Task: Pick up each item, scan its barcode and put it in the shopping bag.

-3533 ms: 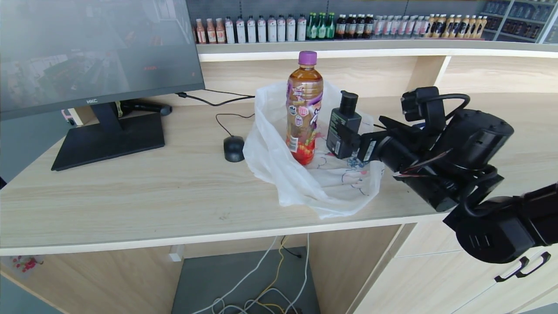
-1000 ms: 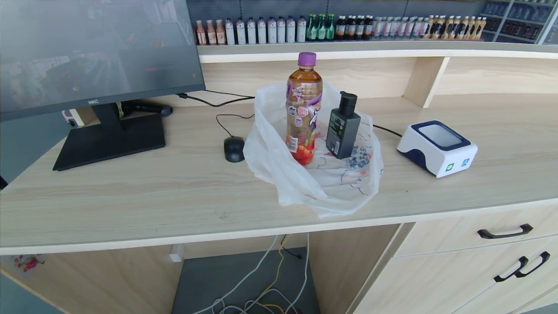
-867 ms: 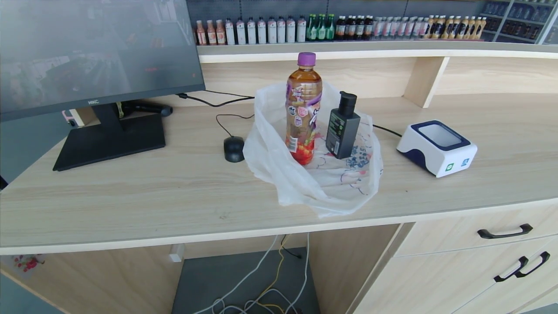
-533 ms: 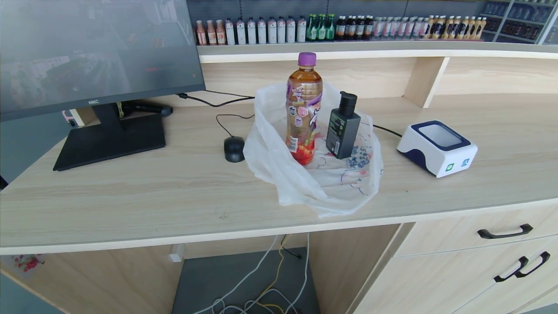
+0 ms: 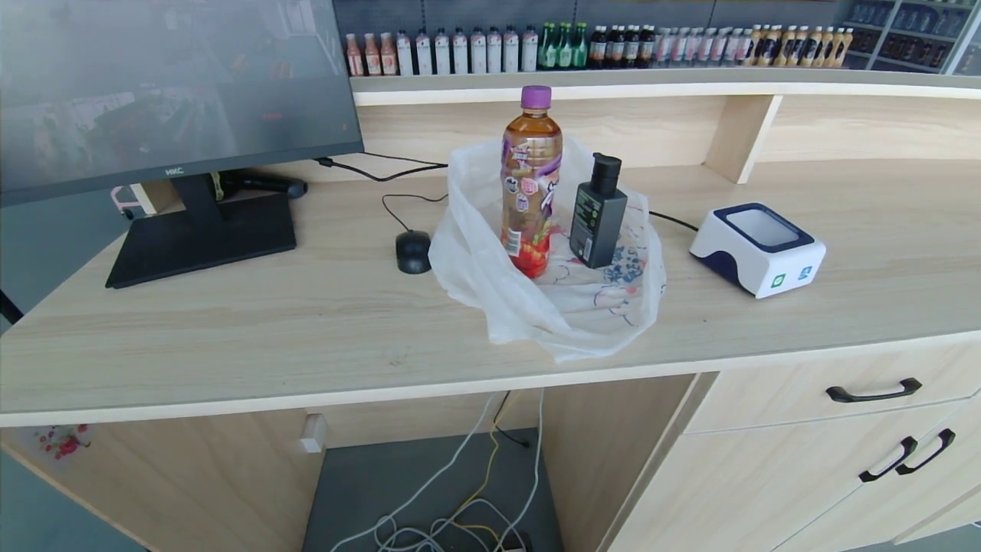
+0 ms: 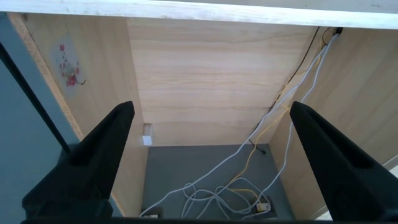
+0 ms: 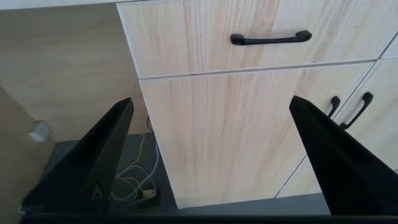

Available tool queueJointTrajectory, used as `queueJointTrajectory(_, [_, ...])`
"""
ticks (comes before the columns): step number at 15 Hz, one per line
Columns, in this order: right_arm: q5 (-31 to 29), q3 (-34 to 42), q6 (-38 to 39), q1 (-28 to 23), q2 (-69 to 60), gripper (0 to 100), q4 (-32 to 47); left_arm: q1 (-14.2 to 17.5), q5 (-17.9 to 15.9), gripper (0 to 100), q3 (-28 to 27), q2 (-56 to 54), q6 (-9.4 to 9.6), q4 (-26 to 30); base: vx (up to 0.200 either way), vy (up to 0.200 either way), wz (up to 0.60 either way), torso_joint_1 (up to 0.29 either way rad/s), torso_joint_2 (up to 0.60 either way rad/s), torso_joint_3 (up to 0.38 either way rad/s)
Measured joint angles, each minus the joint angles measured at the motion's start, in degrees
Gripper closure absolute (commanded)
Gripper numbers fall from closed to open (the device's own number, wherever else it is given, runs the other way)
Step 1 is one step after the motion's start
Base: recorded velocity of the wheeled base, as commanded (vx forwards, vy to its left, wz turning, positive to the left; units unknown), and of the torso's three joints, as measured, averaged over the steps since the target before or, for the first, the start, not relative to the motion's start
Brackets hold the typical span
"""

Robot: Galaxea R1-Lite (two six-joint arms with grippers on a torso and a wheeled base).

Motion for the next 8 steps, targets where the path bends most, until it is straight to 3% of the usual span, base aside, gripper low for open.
queueJointTrajectory(2, [0.0, 0.0, 0.0, 0.0, 0.0, 0, 0.0, 0.0, 0.0, 0, 0.0, 0.0, -0.20, 0.0, 0.000, 0.000, 0.00, 0.000, 0.00, 0.000])
queueJointTrajectory(8, [0.0, 0.0, -0.3, 0.0, 0.0, 0, 0.2, 0.0, 0.0, 0, 0.0, 0.0, -0.33, 0.0, 0.000, -0.200, 0.00, 0.010, 0.00, 0.002])
